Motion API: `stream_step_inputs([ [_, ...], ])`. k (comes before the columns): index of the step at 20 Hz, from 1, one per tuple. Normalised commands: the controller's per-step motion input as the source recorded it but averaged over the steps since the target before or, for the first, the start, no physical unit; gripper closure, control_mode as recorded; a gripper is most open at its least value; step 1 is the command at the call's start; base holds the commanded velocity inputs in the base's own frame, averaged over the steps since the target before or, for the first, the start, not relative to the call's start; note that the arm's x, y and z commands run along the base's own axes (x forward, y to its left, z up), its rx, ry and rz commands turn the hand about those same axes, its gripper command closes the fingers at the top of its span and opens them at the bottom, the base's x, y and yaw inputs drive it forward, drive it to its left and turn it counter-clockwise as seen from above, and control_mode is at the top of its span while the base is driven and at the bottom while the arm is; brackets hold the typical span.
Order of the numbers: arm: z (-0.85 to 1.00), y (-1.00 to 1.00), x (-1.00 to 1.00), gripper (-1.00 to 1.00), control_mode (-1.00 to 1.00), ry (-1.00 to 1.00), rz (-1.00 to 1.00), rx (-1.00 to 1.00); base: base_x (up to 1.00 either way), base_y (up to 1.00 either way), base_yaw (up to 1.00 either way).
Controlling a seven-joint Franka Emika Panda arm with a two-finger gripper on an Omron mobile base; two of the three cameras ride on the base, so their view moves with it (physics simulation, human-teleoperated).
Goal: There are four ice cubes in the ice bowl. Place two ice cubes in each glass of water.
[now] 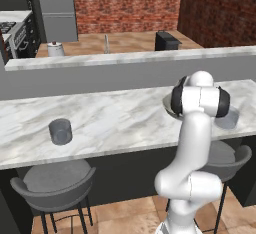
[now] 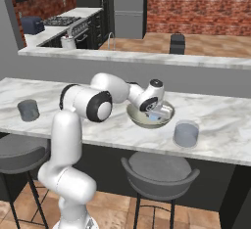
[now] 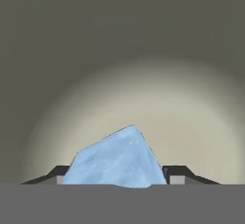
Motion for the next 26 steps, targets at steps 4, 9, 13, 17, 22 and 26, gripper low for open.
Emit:
stream_step_inputs([
  [4, 0.34, 0.32, -0.34, 1.0, -1.0, -0.03, 0.18, 0.0, 0.0, 0.0, 0.0],
  [9, 0.49, 0.16, -0.55, 1.0, -1.0, -0.01, 0.1, -0.08, 0.0, 0.0, 0.0],
  [13, 0.4, -0.56, -0.84, 1.0, -1.0, 0.0, 0.0, -0.13, 0.0, 0.0, 0.0],
  [17, 0.3, -0.92, -0.73, 1.0, -1.0, 0.0, -0.01, -0.11, 0.0, 0.0, 0.0],
  [22, 0.58, -0.72, -0.56, 1.0, -1.0, 0.0, -0.07, -0.11, 0.0, 0.0, 0.0],
  [26, 0.7, -0.44, -0.21, 1.0, -1.0, 0.03, -0.03, -0.04, 0.0, 0.0, 0.0],
])
